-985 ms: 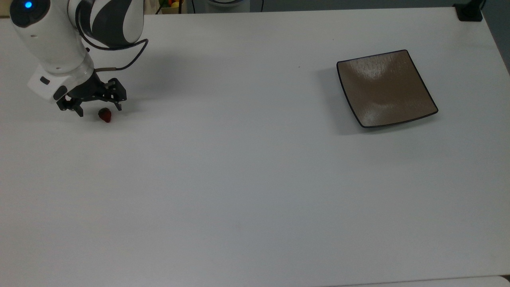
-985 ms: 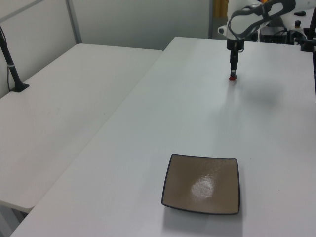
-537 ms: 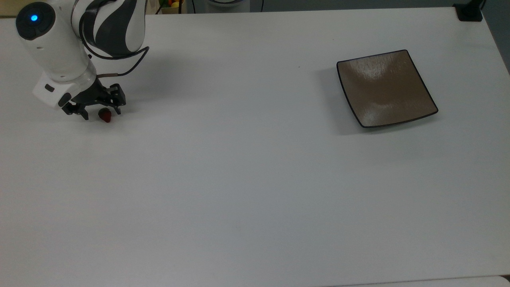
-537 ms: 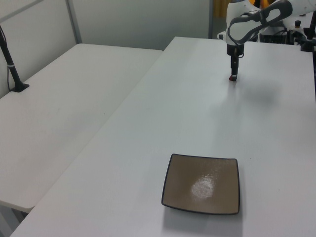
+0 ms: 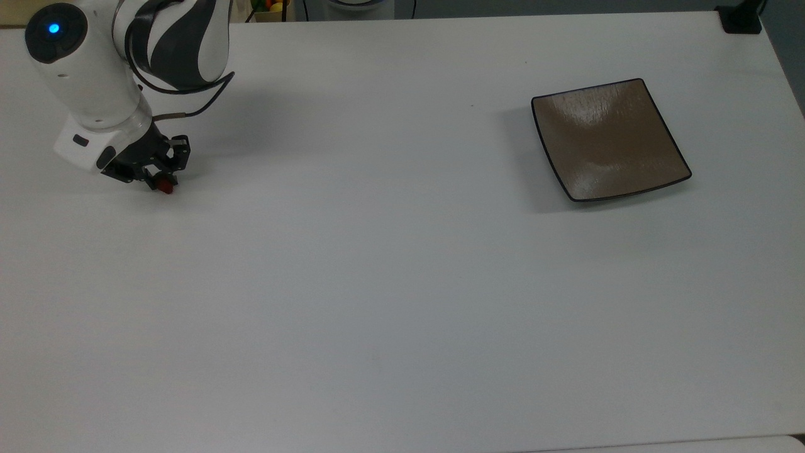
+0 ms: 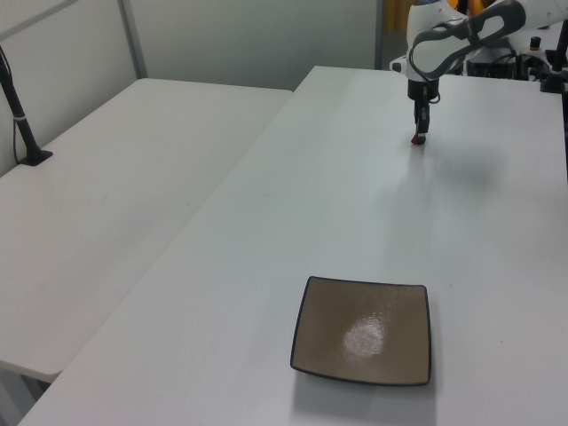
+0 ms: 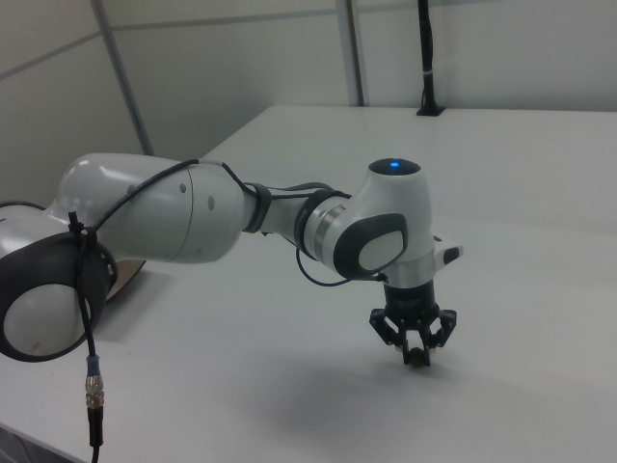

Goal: Strawberries on a ceramic plate
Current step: 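Close the gripper around the red strawberry, then lift the strawberry and carry it toward the brown square plate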

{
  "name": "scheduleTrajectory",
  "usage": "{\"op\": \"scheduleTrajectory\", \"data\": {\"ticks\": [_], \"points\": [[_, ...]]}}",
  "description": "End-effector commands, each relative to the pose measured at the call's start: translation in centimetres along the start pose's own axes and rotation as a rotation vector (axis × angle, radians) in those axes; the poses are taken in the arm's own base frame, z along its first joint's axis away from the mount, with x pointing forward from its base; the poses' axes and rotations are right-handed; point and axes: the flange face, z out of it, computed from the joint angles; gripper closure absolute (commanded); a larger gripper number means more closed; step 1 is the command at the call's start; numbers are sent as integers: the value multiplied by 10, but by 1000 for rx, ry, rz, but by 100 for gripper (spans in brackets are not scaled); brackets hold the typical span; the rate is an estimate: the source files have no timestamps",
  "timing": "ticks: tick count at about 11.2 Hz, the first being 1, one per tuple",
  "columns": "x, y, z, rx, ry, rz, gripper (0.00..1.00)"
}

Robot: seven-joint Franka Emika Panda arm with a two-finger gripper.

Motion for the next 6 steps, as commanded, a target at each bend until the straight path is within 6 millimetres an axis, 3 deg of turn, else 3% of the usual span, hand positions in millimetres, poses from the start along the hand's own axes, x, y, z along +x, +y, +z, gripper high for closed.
{"op": "scheduleTrajectory", "data": {"ticks": [1, 6], "points": [[-5, -2, -10, -8, -5, -32, 92], [-24, -18, -119, -7, 22, -31, 92]]}}
